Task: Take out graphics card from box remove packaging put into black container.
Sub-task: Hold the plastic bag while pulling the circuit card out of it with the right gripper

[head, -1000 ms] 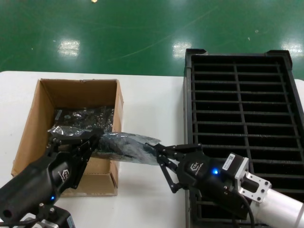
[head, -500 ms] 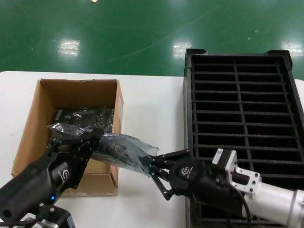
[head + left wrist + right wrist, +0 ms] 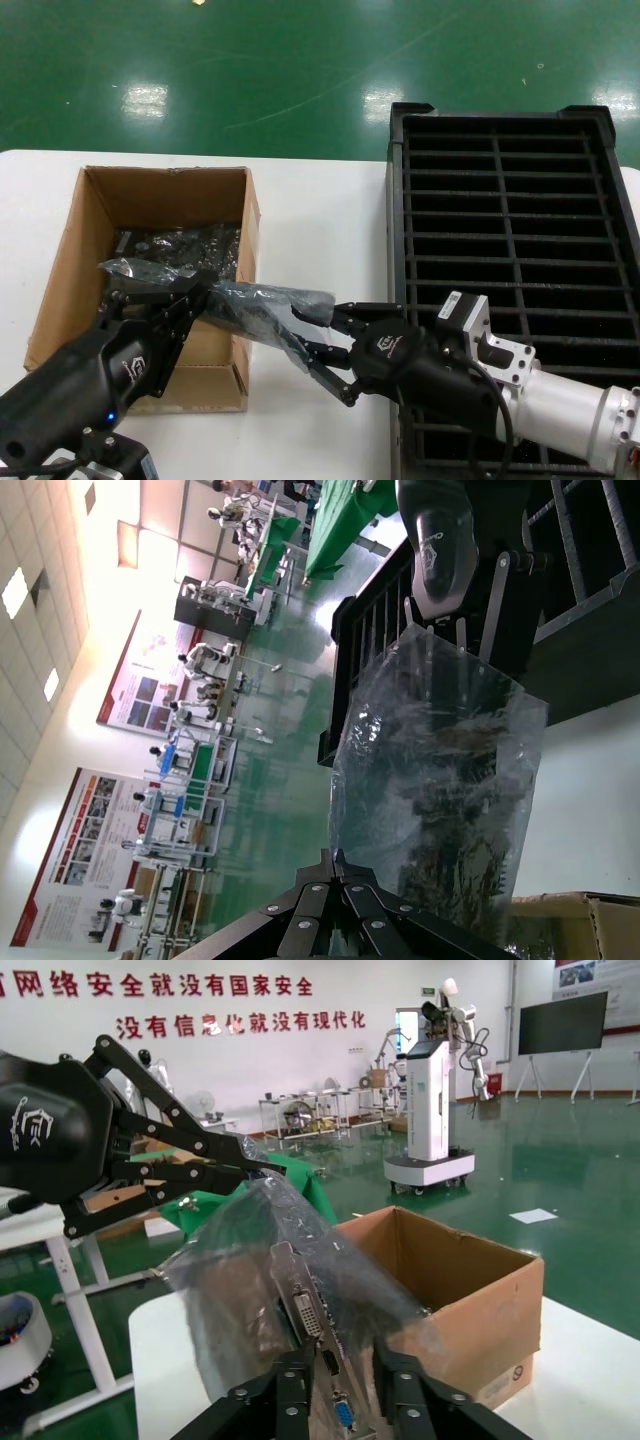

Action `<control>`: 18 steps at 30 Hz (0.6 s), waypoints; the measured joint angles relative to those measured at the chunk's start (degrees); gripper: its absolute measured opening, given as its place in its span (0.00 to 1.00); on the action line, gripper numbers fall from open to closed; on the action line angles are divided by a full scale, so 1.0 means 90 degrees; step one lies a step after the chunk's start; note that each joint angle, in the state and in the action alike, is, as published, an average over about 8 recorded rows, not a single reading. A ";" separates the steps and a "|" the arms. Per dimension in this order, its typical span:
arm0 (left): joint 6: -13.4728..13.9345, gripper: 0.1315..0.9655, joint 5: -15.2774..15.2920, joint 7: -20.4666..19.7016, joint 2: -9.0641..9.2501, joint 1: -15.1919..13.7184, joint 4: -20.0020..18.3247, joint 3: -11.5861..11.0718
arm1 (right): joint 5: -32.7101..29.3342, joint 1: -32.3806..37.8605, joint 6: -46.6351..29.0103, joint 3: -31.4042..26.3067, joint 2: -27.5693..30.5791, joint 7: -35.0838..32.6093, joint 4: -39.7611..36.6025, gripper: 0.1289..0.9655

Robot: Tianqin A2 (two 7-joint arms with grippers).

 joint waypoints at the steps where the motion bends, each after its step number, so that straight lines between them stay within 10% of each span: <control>1: 0.0000 0.01 -0.0001 0.0000 0.0000 0.0000 0.0000 0.0000 | -0.0004 0.0005 0.0001 -0.0007 -0.0010 0.0038 -0.0001 0.09; 18: 0.0000 0.01 -0.0007 0.0007 0.0000 -0.0001 0.0002 0.0001 | -0.0164 -0.0015 0.0052 -0.0259 -0.0202 0.0785 0.0195 0.24</control>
